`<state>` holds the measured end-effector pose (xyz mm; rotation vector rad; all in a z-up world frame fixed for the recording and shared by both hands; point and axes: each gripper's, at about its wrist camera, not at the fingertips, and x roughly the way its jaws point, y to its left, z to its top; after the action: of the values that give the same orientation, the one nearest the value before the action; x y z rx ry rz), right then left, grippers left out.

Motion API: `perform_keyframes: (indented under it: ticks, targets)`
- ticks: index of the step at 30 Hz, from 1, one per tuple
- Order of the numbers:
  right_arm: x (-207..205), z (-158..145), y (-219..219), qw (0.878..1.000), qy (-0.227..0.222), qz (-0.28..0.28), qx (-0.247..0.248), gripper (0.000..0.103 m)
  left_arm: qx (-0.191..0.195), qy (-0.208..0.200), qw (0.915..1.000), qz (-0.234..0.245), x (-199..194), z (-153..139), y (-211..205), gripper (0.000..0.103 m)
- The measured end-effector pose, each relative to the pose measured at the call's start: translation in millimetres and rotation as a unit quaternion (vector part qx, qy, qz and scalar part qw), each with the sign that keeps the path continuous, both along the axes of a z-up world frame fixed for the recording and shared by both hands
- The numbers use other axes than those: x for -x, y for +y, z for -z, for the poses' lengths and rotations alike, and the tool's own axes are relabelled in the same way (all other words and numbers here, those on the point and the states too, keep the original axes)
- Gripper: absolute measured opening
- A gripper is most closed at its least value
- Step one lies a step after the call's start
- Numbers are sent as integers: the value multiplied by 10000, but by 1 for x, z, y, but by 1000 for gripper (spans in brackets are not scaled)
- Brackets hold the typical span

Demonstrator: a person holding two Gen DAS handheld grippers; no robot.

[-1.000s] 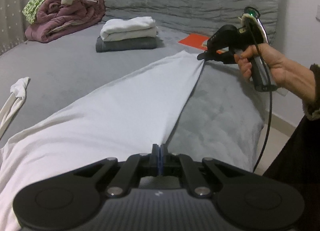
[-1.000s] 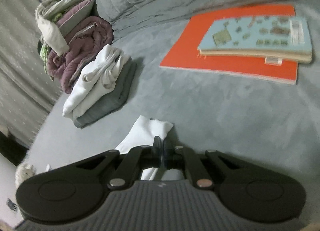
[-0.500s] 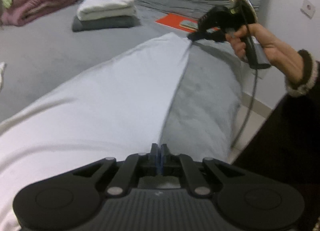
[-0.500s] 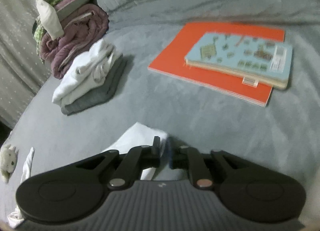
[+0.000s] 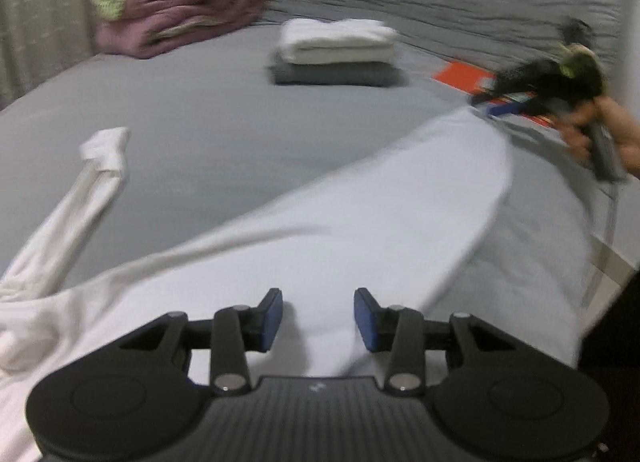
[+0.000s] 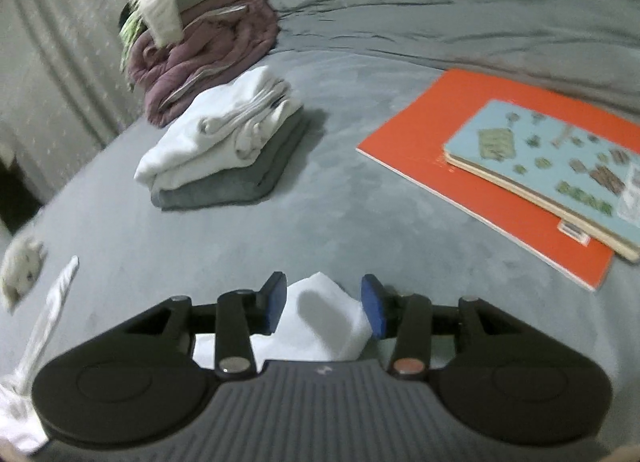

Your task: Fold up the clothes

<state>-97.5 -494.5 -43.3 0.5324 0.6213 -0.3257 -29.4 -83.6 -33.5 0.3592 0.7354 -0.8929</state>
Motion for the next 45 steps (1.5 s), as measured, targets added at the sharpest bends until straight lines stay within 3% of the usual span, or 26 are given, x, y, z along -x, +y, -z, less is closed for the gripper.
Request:
perform_keyframes:
  ticks: [6,14,16,17,19,20,21,31,38,40,42,45]
  targets:
    - [-12,5,5,9991,-29,-318,291,46,102,-50,9984,-551,-33,-4,3,44]
    - [-19,10,8,9971,-85,-631,410,46,22,-200,9964,-822,-45,5,-10,45]
    - [-20,13,8,9968,-69,-663,450,41,-6,-241,9959,-876,-46,7,-13,44]
    - [-20,15,9,9962,-32,-675,548,33,-20,-262,9956,-903,-47,8,-15,43]
    - [-19,16,11,9950,26,-694,711,22,-48,-303,9949,-958,-48,11,-18,30]
    - [-18,16,12,9945,48,-703,780,13,-62,-323,9946,-985,-49,12,-20,4]
    - [-18,17,12,9939,64,-708,838,7,-64,-312,9943,-1019,-48,11,-22,0]
    - [-10,0,19,9864,-503,-349,1525,5,224,-1055,9826,-1515,-36,3,-29,0]
    - [-26,14,16,9885,-222,-390,1447,7,134,-777,9839,-1606,-48,12,-32,2]
    - [-25,16,14,9897,-175,-362,1374,10,107,-697,9841,-1632,-51,14,-32,8]
    - [-22,14,11,9914,-158,-330,1254,15,155,-656,9838,-1658,-50,12,-29,27]
    - [-15,8,4,9940,-137,-275,1050,20,286,-647,9847,-1594,-42,6,-23,37]
